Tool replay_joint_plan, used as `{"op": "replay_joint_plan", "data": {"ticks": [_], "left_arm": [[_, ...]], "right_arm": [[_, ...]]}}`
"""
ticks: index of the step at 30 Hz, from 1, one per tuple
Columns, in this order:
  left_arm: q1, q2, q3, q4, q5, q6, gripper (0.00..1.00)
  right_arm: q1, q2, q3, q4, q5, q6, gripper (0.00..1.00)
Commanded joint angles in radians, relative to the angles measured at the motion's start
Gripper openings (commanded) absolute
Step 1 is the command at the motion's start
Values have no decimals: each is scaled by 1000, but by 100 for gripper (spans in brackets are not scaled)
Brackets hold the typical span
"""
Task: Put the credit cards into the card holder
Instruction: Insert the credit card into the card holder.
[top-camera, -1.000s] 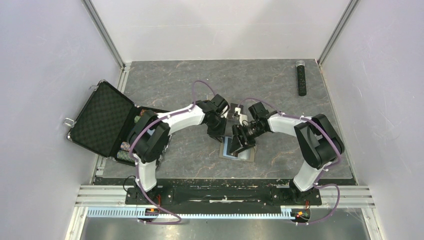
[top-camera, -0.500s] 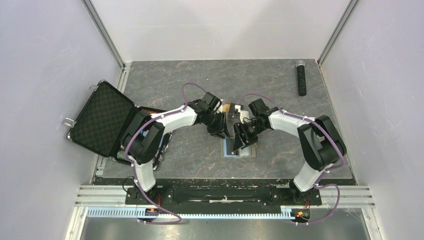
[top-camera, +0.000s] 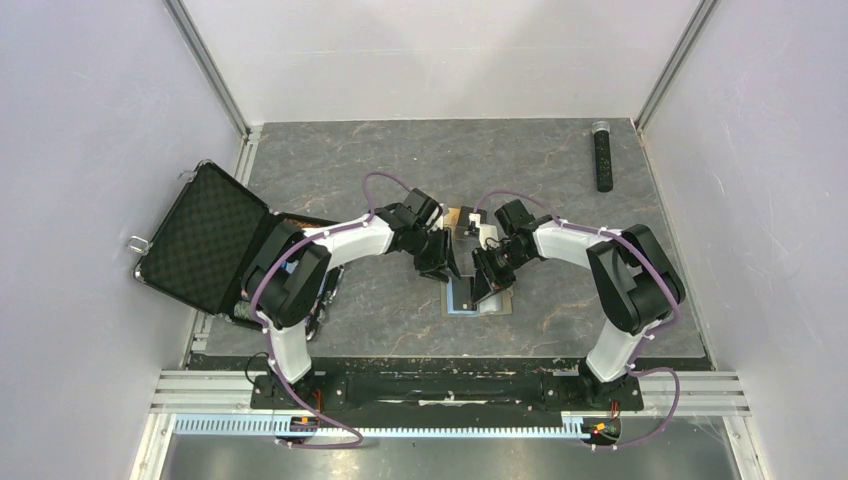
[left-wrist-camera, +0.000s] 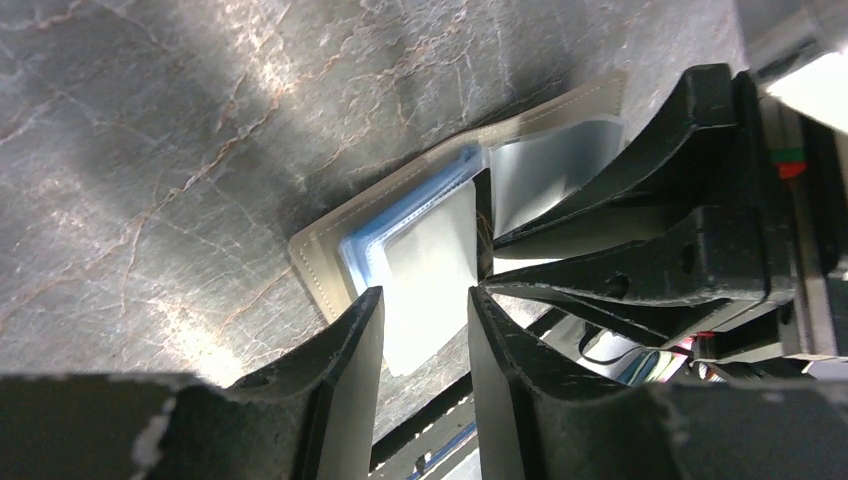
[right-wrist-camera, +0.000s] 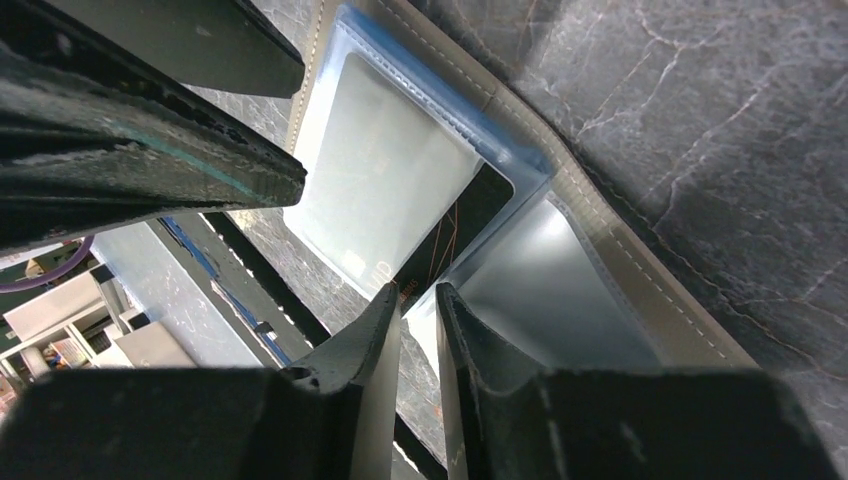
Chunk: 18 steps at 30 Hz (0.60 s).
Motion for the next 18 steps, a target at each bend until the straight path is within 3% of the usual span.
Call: {"op": "replay_joint_plan", "data": {"ticks": [1, 7, 12, 18], "left_arm": [[-10, -11, 26, -44, -32, 5, 43], [-25, 10, 34, -62, -34, 14, 43], [-34, 29, 49, -48, -10, 14, 41], [-36, 36, 55, -27, 11, 4, 39]], "right_arm": [[1, 10, -5, 51, -14, 18, 20], [1, 20, -8, 67, -32, 30, 19], [1, 28, -18, 74, -35, 32, 10], [1, 20, -34, 112, -65, 55, 6]]}}
